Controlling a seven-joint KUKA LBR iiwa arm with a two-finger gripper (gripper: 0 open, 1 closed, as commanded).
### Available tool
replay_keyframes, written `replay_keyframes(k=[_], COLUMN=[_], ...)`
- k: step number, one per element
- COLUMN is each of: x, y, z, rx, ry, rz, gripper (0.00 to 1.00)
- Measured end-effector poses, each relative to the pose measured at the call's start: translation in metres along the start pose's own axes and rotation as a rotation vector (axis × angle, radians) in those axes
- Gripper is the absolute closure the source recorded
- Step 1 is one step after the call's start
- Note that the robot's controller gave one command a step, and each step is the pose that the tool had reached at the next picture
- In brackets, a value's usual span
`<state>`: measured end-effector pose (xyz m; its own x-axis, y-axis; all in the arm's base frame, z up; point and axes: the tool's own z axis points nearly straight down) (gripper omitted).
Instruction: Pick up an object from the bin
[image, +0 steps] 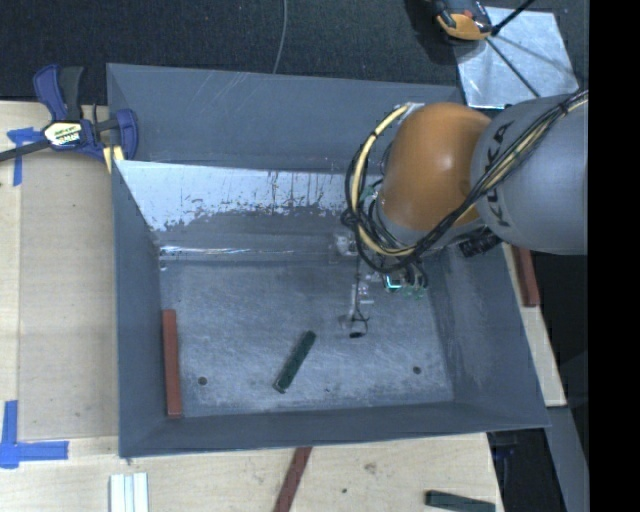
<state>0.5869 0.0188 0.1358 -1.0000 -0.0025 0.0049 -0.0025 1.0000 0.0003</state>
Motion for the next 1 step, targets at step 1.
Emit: replay_keyframes(k=[1], x=[-0.002], y=[-0.0002], z=[-0.0047], rx=[0.0], ry=[-0.008], rz=[0.0], gripper=[0.0])
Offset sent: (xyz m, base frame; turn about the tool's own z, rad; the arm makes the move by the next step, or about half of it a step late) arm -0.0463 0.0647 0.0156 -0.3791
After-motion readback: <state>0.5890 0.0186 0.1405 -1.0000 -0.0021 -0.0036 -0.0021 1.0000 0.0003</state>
